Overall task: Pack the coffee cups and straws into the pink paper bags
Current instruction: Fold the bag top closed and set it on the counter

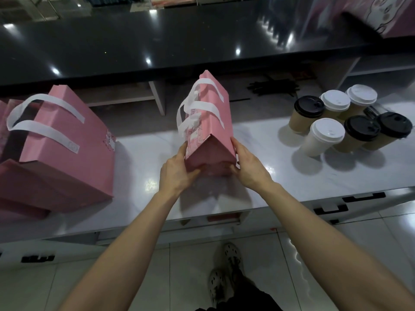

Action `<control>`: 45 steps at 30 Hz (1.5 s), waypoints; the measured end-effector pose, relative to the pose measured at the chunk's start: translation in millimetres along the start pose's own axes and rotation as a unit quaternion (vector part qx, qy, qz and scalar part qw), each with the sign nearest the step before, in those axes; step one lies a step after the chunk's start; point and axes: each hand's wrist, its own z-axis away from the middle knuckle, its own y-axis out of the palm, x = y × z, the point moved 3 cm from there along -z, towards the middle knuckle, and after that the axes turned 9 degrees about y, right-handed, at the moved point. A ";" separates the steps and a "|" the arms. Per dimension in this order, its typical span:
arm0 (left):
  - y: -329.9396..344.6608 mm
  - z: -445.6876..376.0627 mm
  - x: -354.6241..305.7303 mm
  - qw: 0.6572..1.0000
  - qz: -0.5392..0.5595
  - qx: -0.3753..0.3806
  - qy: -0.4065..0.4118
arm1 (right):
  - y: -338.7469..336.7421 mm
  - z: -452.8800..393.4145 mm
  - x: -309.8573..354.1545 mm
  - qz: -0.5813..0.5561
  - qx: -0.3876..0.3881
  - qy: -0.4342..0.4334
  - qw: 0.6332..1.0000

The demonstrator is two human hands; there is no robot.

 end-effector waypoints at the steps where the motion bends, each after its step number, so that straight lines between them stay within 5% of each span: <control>1: 1.2 1.9 0.6 1.000 0.005 0.004 -0.002 | 1.1 -0.3 -1.4 -0.003 0.001 -0.003 1.000; 10: 2.0 -3.4 17.9 0.955 0.274 0.114 -0.006 | 4.5 -3.6 3.3 -0.148 0.036 0.050 0.987; 18: -27.6 9.4 -17.9 0.958 0.266 0.069 0.076 | -33.0 21.9 24.3 -0.159 0.012 -0.007 0.987; 29: -100.4 -61.6 -140.8 0.957 0.183 -0.025 0.222 | -198.0 24.5 47.3 -0.136 -0.109 -0.071 0.982; 45: -29.9 -236.7 -313.4 0.949 0.232 -0.033 0.210 | -388.1 -118.9 -61.7 -0.116 -0.100 -0.063 0.986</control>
